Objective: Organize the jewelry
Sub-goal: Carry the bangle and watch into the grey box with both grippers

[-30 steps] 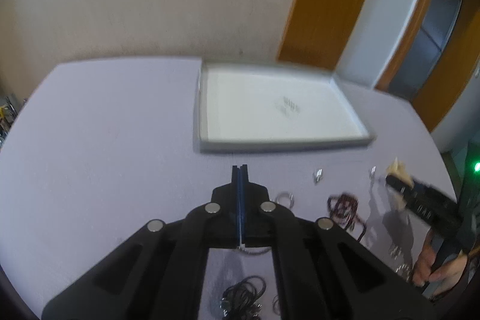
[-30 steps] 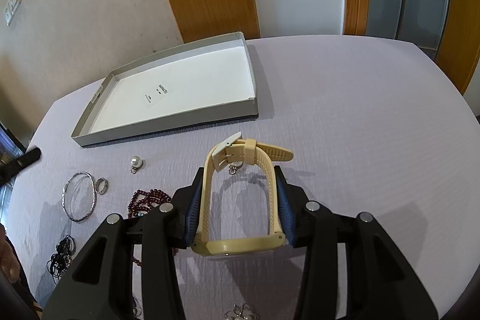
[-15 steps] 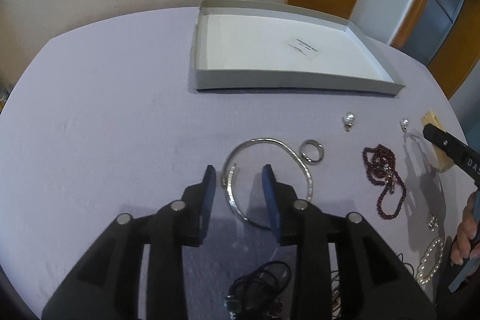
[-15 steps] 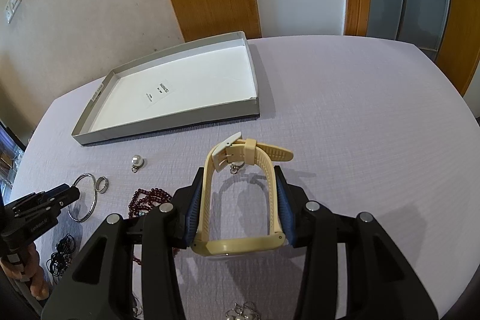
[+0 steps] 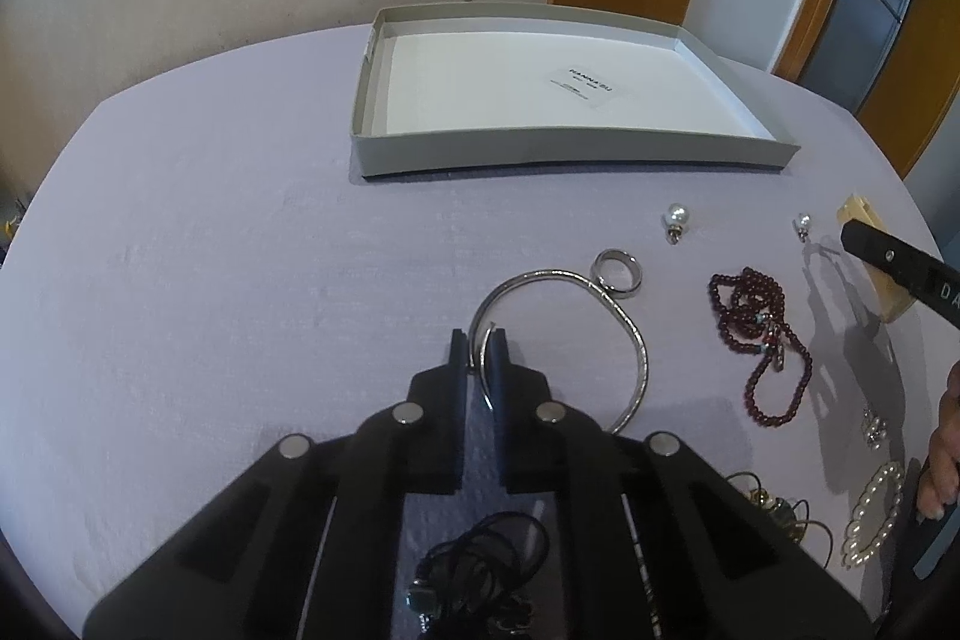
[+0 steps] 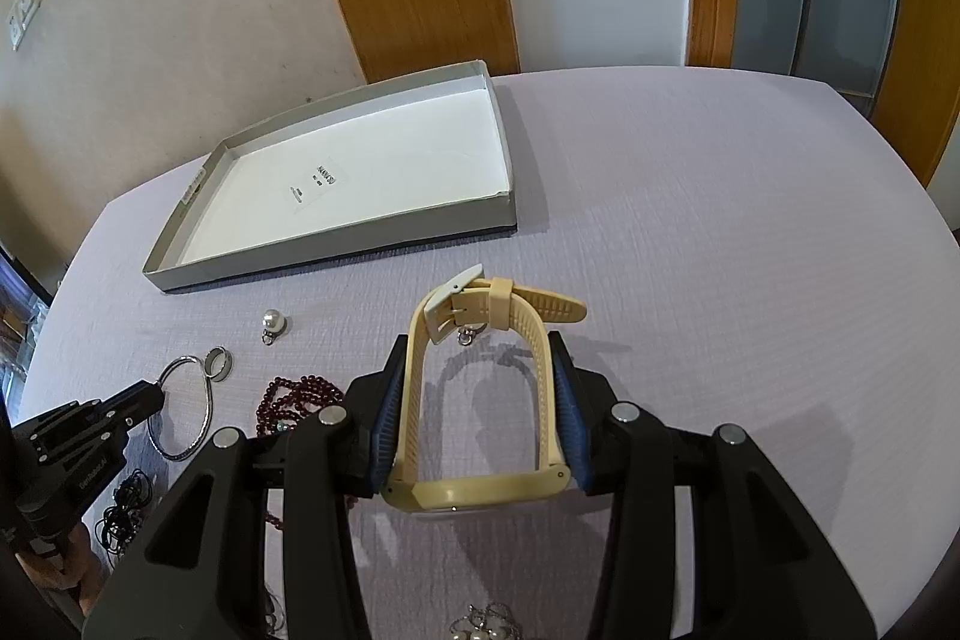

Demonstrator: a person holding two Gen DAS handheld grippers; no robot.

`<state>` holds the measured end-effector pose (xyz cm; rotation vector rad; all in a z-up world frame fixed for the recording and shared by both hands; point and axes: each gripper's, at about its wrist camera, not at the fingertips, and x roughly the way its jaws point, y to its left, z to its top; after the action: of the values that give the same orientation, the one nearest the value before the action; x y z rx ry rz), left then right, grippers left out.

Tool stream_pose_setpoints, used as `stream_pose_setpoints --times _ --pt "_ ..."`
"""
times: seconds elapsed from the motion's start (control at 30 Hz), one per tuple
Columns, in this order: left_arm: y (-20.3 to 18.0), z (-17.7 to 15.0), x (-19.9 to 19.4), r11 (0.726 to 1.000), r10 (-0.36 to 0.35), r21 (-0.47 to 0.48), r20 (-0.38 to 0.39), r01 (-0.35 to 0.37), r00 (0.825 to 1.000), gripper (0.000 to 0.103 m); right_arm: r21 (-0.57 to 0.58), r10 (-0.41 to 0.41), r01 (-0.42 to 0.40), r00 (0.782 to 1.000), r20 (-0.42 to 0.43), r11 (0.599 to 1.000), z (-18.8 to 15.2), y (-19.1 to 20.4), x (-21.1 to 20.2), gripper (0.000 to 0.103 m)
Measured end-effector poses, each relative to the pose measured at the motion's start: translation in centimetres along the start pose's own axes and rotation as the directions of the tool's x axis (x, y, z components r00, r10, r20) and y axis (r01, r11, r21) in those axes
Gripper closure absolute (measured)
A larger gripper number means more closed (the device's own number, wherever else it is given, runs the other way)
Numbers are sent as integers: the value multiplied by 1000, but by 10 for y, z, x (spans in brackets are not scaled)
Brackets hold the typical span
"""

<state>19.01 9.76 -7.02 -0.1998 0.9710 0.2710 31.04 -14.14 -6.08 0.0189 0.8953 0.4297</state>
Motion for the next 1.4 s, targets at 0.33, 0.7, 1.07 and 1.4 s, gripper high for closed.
stream_pose_setpoints --times 0.33,0.7,1.07,1.4 --pt "6 10 -29 999 -37 -12 76 38 996 96 2 7 -7 1000 4 1000 2 1 -2 58" --pt "4 34 -41 999 -27 -24 117 30 993 96 -11 17 -17 1000 23 1000 11 8 -9 58" --pt "7 56 -38 999 -8 -49 127 14 992 96 -37 26 -24 998 53 999 29 21 -14 58" --pt "12 78 -28 998 8 -65 138 1 990 96 -77 22 -16 997 70 997 51 38 -7 58"
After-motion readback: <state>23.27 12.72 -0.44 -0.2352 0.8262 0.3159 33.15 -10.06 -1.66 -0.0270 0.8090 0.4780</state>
